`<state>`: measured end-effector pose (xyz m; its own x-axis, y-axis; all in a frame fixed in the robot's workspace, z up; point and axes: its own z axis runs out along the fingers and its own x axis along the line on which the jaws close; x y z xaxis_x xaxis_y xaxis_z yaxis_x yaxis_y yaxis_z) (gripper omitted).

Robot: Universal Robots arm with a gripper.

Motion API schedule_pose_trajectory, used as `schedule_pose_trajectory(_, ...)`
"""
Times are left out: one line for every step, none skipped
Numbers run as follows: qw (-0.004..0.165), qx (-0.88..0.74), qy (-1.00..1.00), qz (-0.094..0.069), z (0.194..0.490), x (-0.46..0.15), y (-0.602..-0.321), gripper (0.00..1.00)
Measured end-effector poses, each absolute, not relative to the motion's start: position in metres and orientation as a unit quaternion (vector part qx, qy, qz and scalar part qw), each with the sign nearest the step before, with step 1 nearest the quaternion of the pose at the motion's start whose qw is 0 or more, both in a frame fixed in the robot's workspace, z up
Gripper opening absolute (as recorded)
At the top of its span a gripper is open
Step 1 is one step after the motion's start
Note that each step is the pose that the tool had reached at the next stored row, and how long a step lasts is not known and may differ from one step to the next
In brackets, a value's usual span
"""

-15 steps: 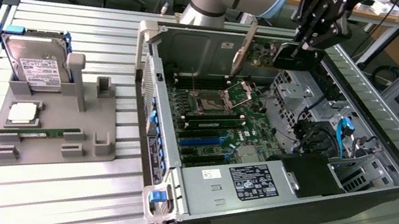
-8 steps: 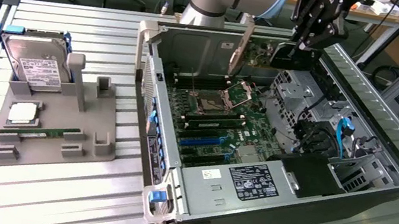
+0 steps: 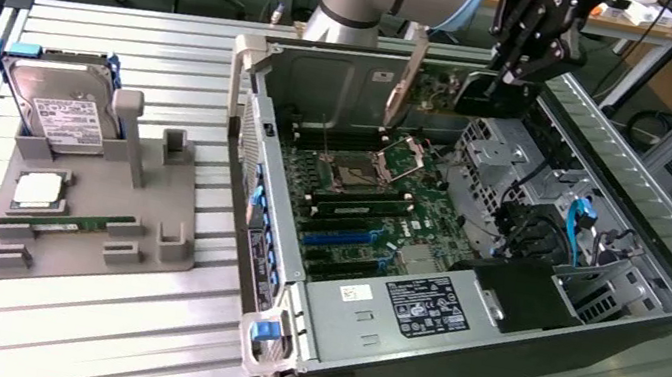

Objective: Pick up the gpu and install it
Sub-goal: 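Insert the gpu into the slot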

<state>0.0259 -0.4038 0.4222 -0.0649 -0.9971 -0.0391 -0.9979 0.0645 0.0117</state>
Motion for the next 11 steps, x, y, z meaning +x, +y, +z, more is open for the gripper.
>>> schedule_pose_trajectory(0.01, -0.687, 0.727, 0.018, 0.422, 0.025, -0.404, 0.27)
schedule_pose_trajectory(0.01, -0.689, 0.725, 0.018, 0.422, 0.025, -0.404, 0.27)
schedule_pose_trajectory(0.01, -0.689, 0.724, 0.018, 0.422, 0.025, -0.404, 0.27)
schedule_pose_trajectory(0.01, -0.69, 0.724, 0.018, 0.422, 0.024, -0.404, 0.27)
schedule_pose_trajectory(0.01, -0.69, 0.724, 0.018, 0.422, 0.022, -0.404, 0.27)
schedule_pose_trajectory(0.01, -0.689, 0.724, 0.018, 0.422, 0.021, -0.404, 0.27)
schedule_pose_trajectory(0.01, -0.69, 0.724, 0.018, 0.422, 0.019, -0.404, 0.27)
schedule_pose_trajectory(0.01, -0.689, 0.724, 0.018, 0.422, 0.017, -0.404, 0.27)
schedule_pose_trajectory(0.01, -0.69, 0.724, 0.018, 0.421, 0.015, -0.404, 0.27)
schedule_pose_trajectory(0.01, -0.69, 0.724, 0.018, 0.421, 0.014, -0.404, 0.27)
schedule_pose_trajectory(0.01, -0.689, 0.724, 0.018, 0.421, 0.012, -0.404, 0.27)
